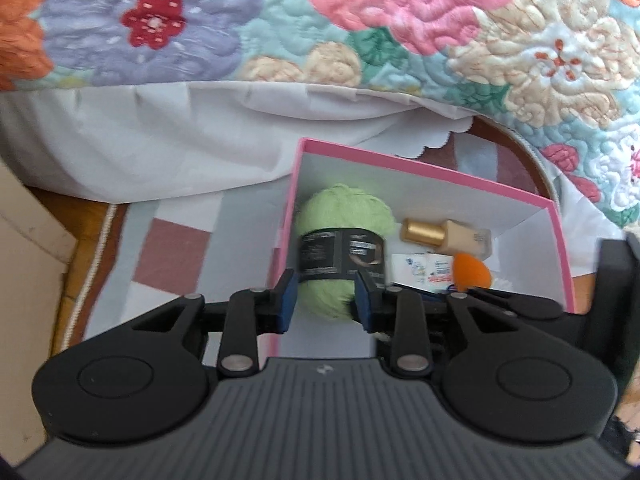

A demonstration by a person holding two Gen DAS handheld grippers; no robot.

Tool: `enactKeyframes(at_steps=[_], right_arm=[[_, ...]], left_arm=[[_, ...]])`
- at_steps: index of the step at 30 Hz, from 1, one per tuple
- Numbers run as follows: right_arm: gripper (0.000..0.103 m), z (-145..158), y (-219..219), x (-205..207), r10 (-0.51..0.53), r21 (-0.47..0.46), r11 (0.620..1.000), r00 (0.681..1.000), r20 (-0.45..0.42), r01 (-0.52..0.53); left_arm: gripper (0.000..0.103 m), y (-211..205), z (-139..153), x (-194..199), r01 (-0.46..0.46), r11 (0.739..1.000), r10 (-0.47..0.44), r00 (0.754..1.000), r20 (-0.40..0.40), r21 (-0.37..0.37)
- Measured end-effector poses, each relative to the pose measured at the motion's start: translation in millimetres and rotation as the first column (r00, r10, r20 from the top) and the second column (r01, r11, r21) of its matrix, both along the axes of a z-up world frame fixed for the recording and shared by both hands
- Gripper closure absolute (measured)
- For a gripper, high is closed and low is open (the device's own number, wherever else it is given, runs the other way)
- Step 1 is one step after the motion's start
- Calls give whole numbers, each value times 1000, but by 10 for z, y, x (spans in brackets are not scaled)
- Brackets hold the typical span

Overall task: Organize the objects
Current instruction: 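Open the left tool to release the yarn ball in the box, then lift the left tool out of the box toward the blue tissue pack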

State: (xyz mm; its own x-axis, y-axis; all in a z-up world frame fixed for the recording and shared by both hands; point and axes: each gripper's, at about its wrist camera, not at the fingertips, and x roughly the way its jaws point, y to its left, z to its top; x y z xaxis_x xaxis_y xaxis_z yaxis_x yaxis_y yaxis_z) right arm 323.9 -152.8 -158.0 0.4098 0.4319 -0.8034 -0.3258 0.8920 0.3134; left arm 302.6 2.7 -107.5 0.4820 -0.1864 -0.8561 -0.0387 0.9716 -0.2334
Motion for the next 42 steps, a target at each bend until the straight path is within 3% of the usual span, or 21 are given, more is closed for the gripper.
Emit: enactKeyframes(at_steps=[3,10,14,22,37,42], right_arm=[[63,112,-63,-188,24,-14,1000,999,39,-24],[53,491,-229,-641,58,-119,992,995,84,-47],[49,773,-309,-856,56,-154,987,995,85,-42],[28,1356,-375,-1314,44,-168,986,993,109,-25],[24,2078,-367,-2065,92,-195,979,986,141,-64],[23,2224,-327,-2306,131,-241,966,979,154,-91]], left_arm=[[59,17,61,-104,4,1000,-4,1000,-12,-7],[52,-58,389,-432,42,996,-41,999,-9,77],[40,-97,650,-630,65,992,-64,998,-12,106],[29,-51,1115,-1073,116,991,-118,993,21,73],[15,-5,1746,-1933,176,980,-186,976,113,97],[13,-2,1881,-2217,169,979,-185,971,150,113]])
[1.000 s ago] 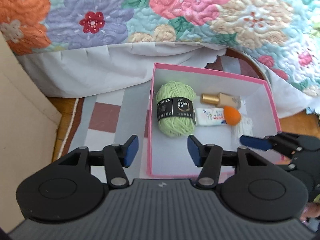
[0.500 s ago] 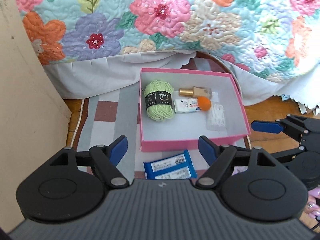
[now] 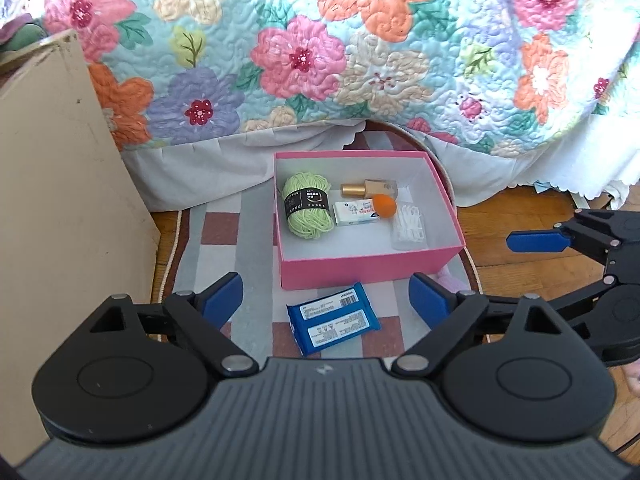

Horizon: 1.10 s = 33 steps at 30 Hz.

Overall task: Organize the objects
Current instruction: 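Lift the left tool out of the box toward the blue tissue pack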

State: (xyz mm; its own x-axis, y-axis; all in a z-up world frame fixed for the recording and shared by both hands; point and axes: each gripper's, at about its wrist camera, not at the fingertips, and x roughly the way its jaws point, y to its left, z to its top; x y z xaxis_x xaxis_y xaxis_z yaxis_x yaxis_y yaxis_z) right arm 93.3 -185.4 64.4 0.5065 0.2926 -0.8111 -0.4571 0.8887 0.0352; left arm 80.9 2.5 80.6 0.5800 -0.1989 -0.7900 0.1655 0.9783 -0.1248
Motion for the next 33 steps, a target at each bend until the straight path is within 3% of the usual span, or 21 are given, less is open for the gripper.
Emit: enactKeyframes(at_steps=[10,22,28,33], right_arm=[[15,126,31,-437,48,-11,999,999,7,-48],[14,-90,7,-653,63,-16,998,996,-56,-64],[14,-344,-50,-627,48,55,998,996,-73,-44],[14,-715,63,-592,81,33,996,997,-18,-80]], left_arm=[[8,-64,25,-443,52,998,-53,998,34,36],[6,-20,-338,-591,65,997,-64,998,-25,42],[6,97,-657,-452,29,998,-32,997,-65,-50],[6,205,-1015,-246,-14,993,7,998,-68,-114]])
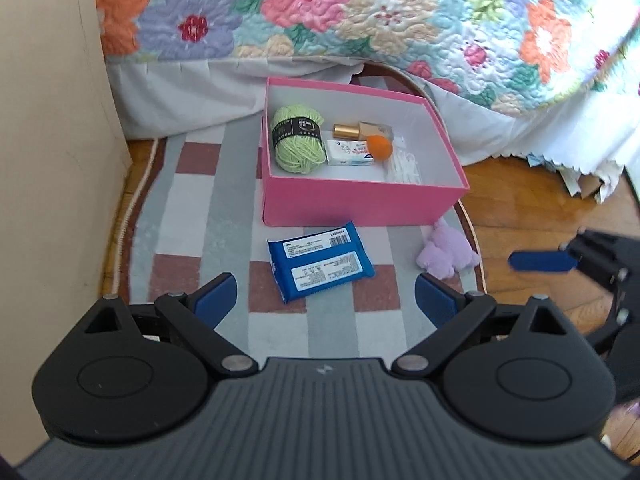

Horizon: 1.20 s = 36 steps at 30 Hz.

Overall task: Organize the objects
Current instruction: 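Lift the left tool out of the box toward the blue tissue pack, then lower the left tool and close it on the blue tissue pack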

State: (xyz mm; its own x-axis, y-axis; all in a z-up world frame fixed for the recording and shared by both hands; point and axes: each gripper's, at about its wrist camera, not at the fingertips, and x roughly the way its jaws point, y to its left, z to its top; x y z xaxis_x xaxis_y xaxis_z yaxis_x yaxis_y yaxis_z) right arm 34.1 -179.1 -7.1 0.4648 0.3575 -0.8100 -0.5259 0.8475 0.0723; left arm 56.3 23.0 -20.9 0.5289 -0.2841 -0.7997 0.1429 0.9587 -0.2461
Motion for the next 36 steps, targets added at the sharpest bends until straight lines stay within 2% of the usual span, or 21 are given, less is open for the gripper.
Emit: enactKeyframes(at_steps=[2,5,9,11,13,15,20,23,25,27,28,29,31,33,36], right_arm=[[14,-152,46,33,14,-5,1000,1000,17,-14],[14,-402,129,138,16,-6,1000,999,38,-16],[14,-728,121,380,-46,47,998,997,59,44],[14,-873,95,494,-81,71,995,995,55,77],[14,-1032,48,635,-110,106,989,994,13,108],[15,-1213,14,782,-131,128,982,990,-45,136],[21,-1570,-9,977,-172,126,974,978,-121,187],[21,-1686,-52,1058,-195,151,964,968,-159,219],[21,-1729,-69,1093,-198,177,957,963,-183,231],[27,-1768,-64,1134,-202,181,954,958,-204,240],[33,-1794,-51,1146,-200,180,954,955,-217,241],[35,-1825,-32,1158,-195,178,955,952,-235,239],[42,-1889,19,1163,-189,157,959,947,-261,235],[51,-1913,59,1136,-198,124,965,951,-239,232],[63,-1911,41,1128,-217,105,964,949,-229,245]], left_arm=[[6,5,-167,95,-38,998,38,999,1,47],[6,-16,-425,257,-33,996,36,999,-30,80],[9,32,-806,509,-65,998,64,989,-130,-7],[9,33,-976,622,-91,996,87,985,-147,-23],[10,14,-1130,713,-109,994,106,984,-145,-16],[18,-7,-1273,802,-121,992,116,982,-151,-23],[35,9,-1587,955,-177,982,162,971,-178,-69],[39,-12,-1716,973,-165,985,151,971,-184,-59],[45,-33,-1777,968,-150,986,135,972,-190,-70],[52,-41,-1846,952,-153,980,122,967,-223,-127],[52,-47,-1885,946,-158,974,116,963,-245,-162],[53,-62,-1900,925,-174,969,130,962,-240,-172],[53,-120,-1890,911,-169,975,135,966,-221,-145],[61,-174,-1891,887,-170,979,147,970,-193,-112],[67,-265,-1886,855,-146,988,136,979,-153,-56]])
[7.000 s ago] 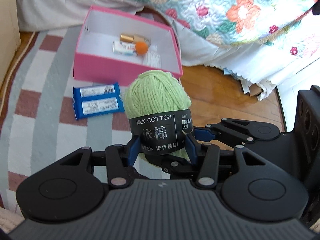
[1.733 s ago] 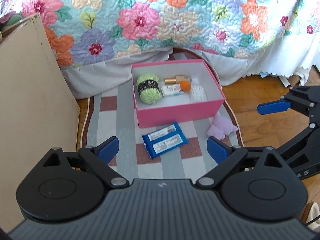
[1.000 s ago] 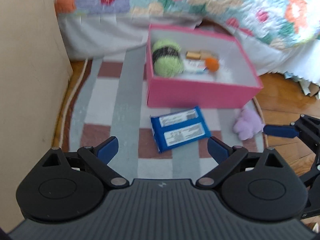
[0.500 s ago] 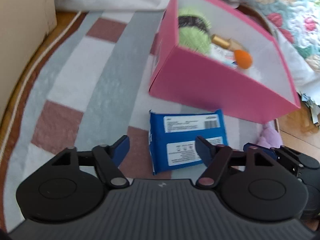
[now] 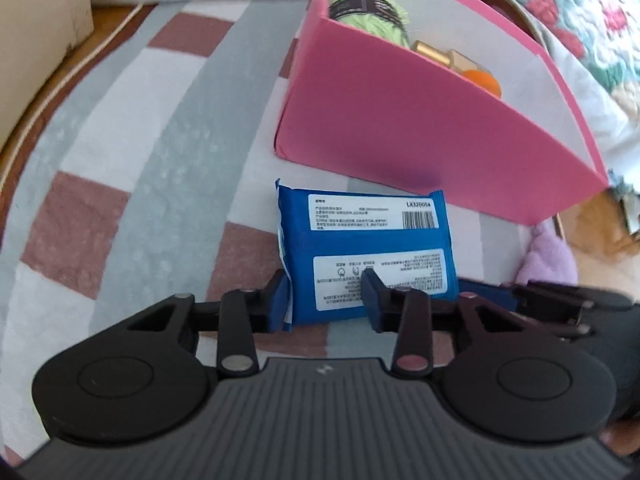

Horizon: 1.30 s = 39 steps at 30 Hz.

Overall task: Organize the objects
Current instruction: 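Lower the left tool and close it on the blue tissue pack, then carry the tissue pack with the left tool into the pink box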

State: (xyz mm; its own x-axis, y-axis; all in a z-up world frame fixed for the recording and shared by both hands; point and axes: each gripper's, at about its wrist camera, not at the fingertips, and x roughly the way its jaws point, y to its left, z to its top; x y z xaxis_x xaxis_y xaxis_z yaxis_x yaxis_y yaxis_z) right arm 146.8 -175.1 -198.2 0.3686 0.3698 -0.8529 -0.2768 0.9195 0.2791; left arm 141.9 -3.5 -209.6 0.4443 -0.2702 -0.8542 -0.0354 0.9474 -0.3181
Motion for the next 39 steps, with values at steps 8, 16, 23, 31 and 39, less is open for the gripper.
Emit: enactKeyframes(at_steps=[8,16,23,31,39], right_arm=[[60,36,-43,29,37,-26,999,999,22,-36],[44,-50,-160,151,-87,94,992,996,7,86],[63,-47,-96,-3,-99,108,989,995,-12,100],[64,194,-105,-301,-58,49,997,998,-21,59],[61,635,-128,-656,-20,22,1000,999,-39,21]], left_arm=[[62,199,-8,80,-46,998,45,999,-11,-45],[62,66,9,97,29,999,-31,999,42,42],[71,-97,104,-45,88,992,-93,995,46,94],[73,-61,370,-437,93,996,-93,996,-16,7],[72,-68,780,-748,136,991,-136,991,-17,-1]])
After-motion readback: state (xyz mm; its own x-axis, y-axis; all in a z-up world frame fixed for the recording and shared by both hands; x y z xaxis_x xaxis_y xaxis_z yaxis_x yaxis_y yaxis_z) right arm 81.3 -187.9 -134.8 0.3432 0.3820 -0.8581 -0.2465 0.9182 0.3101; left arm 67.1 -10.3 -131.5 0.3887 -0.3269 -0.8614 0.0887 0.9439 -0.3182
